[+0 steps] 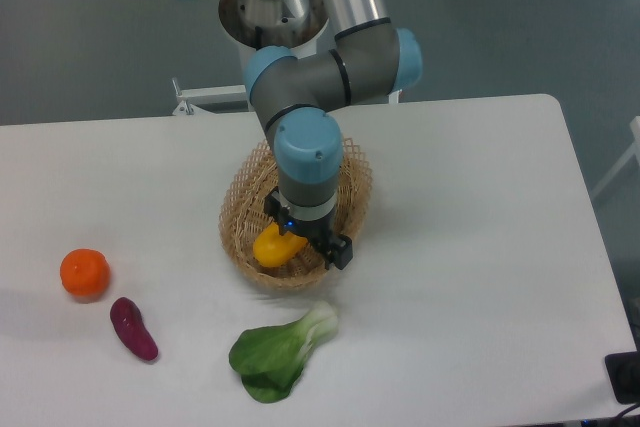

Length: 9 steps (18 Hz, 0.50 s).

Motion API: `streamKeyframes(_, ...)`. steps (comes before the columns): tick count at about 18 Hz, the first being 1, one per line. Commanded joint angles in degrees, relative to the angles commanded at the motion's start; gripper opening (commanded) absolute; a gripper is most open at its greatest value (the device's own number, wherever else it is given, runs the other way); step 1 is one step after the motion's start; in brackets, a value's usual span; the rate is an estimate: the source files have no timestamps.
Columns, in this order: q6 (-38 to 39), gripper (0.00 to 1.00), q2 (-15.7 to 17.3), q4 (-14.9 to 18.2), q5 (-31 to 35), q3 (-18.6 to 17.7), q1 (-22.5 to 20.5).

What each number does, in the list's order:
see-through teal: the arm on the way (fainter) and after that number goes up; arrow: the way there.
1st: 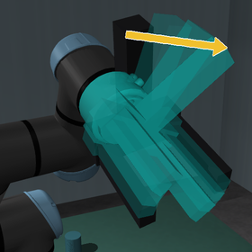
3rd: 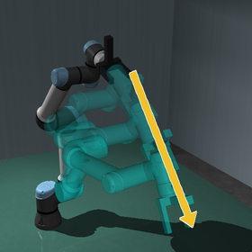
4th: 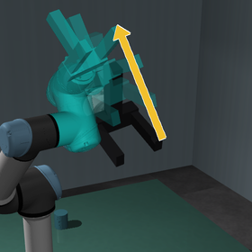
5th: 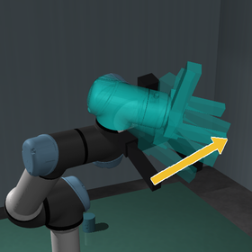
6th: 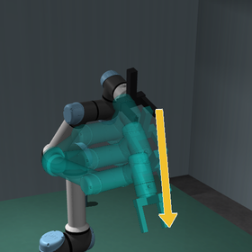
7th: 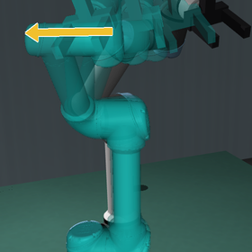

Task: Pick up the mango from the basket
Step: 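Lower the gripper onto the yellow mango and close the fingers around it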

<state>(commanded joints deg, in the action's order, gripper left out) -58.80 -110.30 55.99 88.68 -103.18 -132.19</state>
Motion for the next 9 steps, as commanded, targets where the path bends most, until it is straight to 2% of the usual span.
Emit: streamKeyframes(9, 1.76, 1.0, 0.0, -0.44, 0.53, -2.9, 1.84)
